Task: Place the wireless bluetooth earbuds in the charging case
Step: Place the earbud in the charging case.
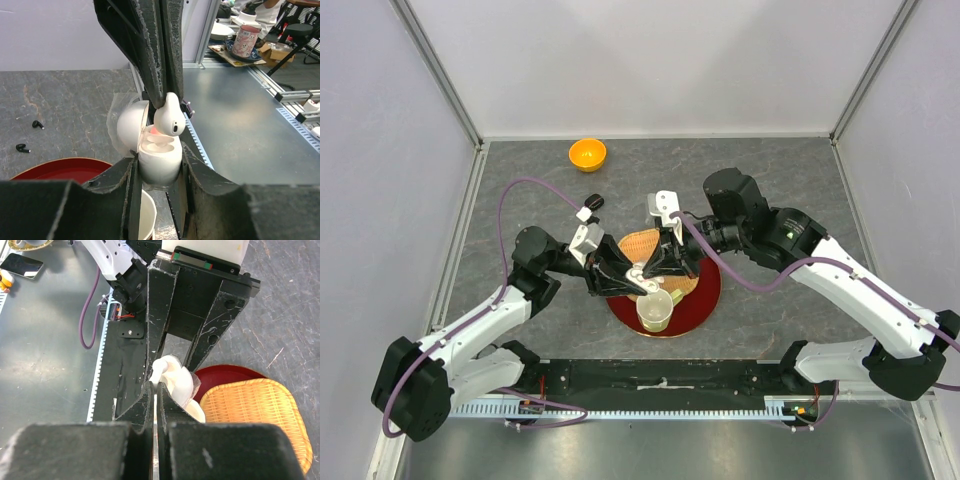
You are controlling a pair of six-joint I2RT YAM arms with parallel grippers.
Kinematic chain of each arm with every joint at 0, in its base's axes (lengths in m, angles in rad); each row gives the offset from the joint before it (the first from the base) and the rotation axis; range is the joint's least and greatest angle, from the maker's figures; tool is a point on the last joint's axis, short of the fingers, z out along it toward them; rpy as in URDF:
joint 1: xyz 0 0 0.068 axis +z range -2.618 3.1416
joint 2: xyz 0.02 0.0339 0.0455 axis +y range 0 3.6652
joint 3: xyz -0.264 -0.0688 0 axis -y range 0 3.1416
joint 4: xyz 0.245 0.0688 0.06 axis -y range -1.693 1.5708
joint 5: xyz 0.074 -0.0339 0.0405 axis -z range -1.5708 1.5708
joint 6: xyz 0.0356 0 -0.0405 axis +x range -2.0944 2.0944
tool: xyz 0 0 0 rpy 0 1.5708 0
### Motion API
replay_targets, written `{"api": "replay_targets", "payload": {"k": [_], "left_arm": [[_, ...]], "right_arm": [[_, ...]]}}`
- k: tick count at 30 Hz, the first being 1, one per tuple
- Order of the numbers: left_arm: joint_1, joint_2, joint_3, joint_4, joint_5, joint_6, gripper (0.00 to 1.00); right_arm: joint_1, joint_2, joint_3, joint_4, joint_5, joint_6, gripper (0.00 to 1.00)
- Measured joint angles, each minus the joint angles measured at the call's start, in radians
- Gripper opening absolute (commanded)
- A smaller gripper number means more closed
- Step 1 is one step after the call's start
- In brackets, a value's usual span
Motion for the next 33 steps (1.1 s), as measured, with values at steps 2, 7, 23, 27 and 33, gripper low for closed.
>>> {"api": "replay_targets", "payload": {"k": [2, 7, 23, 27, 33], "left_arm": [[0.0, -0.001, 0.0, 0.001, 0.003, 0.0, 0.02], [0.0, -0.006, 0.0, 0.001, 0.003, 0.0, 0.02], [-0.005, -0.012, 0.0, -0.008, 0.001, 0.0, 0.02], [-0.006, -0.012, 0.0, -0.011, -0.002, 0.001, 0.02], [-0.006, -0.021, 0.0, -0.013, -0.018, 0.002, 0.02]], "right_arm": [[0.0, 0.0, 0.003, -0.002, 0.005, 0.0, 0.0], [0.0, 0.0, 0.005, -0.007, 0.011, 0.0, 0.0], [0.01, 0.024, 0.005, -0.02, 0.014, 0.0, 0.0], [0.013, 0.024, 0.005, -0.026, 0.026, 0.0, 0.0], [0.015, 0.029, 0.013, -0.032, 0.048, 0.001, 0.0]]}}
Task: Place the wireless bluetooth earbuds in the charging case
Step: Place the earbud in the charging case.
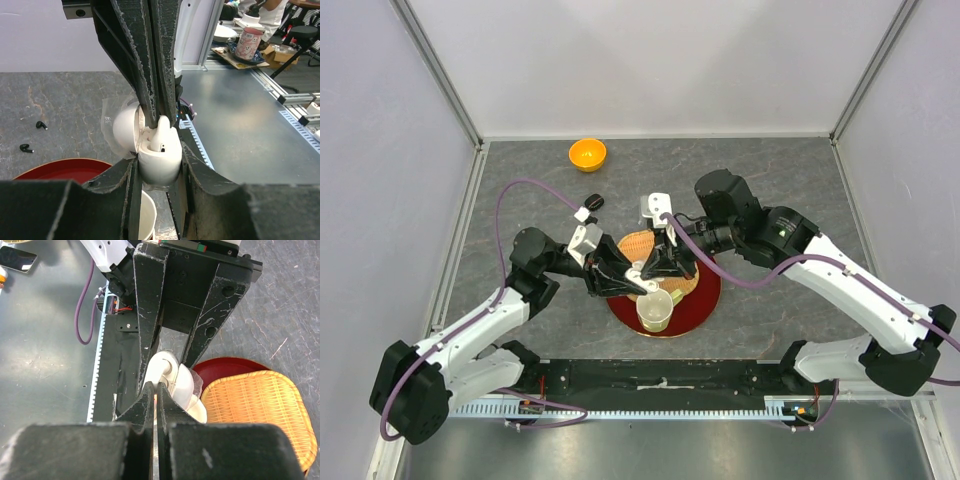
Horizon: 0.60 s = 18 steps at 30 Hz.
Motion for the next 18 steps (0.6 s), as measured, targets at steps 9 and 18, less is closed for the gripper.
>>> {"api": "replay_targets", "payload": {"k": [9, 18], "left_arm": [[-0.001, -0.029, -0.008, -0.016, -0.033, 0.024, 0.02], [-0.001, -0.043, -0.032, -0.024, -0.096, 0.043, 0.02]], "right_arm": [[0.009, 0.025, 0.029, -0.014, 0.019, 0.008, 0.13], [0.023, 0.046, 0.047, -0.025, 0.052, 0.038, 0.46]]}}
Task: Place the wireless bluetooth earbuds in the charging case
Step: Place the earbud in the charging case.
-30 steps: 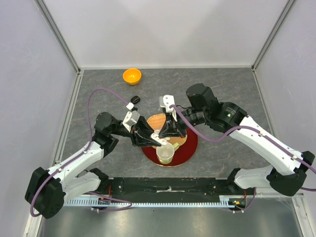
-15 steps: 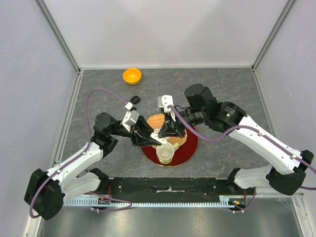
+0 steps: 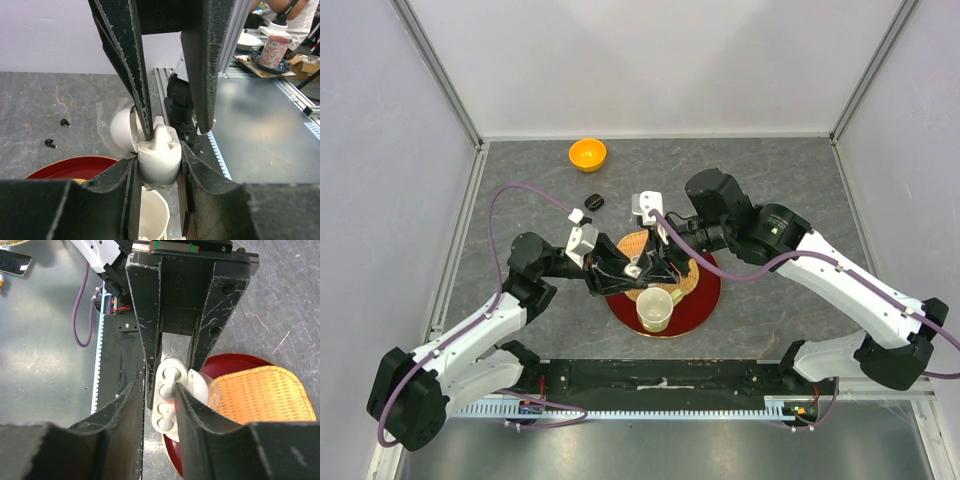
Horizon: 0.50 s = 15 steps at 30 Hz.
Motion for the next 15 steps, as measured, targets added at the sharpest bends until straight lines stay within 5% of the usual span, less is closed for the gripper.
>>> {"api": "replay_targets", "payload": {"k": [10, 15], "left_arm": [[0.0, -0.016, -0.003, 0.011, -0.064, 0.018, 0.02], [-0.011, -0.031, -0.009, 0.023, -0.052, 0.021, 0.02]], "right_arm": [[0.008, -0.06, -0.017, 0.055, 0.059, 0.039, 0.64], [0.002, -0.113, -0.037, 0.127, 0.136, 0.053, 0.64]]}}
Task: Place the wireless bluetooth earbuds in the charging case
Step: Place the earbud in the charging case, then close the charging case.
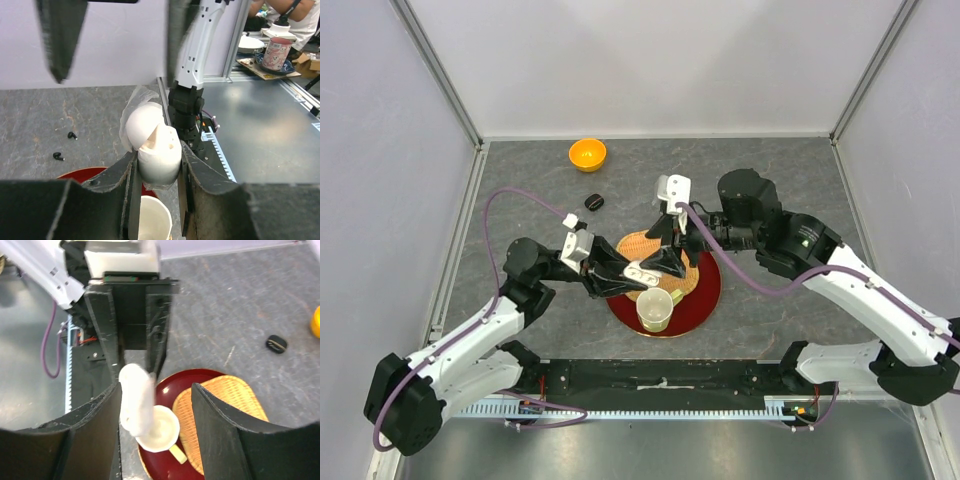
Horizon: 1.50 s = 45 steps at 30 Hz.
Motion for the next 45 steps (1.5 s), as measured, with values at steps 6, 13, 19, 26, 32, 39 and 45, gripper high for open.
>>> {"api": "replay_targets", "payload": {"k": [6, 13, 19, 26, 32, 39, 45], "left_arm": [[-0.006, -0.025, -0.003, 0.011, 0.007, 0.014, 0.02], [-0.006, -0.036, -0.02, 0.011, -0.082, 0.043, 0.02], [-0.006, -0.005, -0.015, 0.045, -0.217, 0.072, 0.02], [-0.006, 0.075, -0.033, 0.154, -0.401, 0.073, 0.02], [-0.006, 0.082, -0.124, 0.256, -0.475, 0.068, 0.02], [-0.006, 0.067, -0.128, 0.273, -0.497, 0.068, 0.02], [-0.006, 0.066, -0.129, 0.273, -0.496, 0.068, 0.02]], "right_arm": [[-0.006, -0.065, -0.061, 0.103, 0.122, 0.04, 0.65], [-0.006, -0.137, -0.161, 0.251, 0.366, 0.161, 0.7], [-0.006, -0.123, -0.192, 0.379, 0.689, 0.336, 0.75], [-0.008, -0.103, -0.295, 0.47, 0.909, 0.526, 0.8], [-0.008, -0.103, -0.356, 0.473, 0.925, 0.594, 0.81], [-0.018, -0.102, -0.357, 0.494, 0.893, 0.605, 0.82], [-0.027, -0.074, -0.357, 0.506, 0.808, 0.609, 0.82]]}}
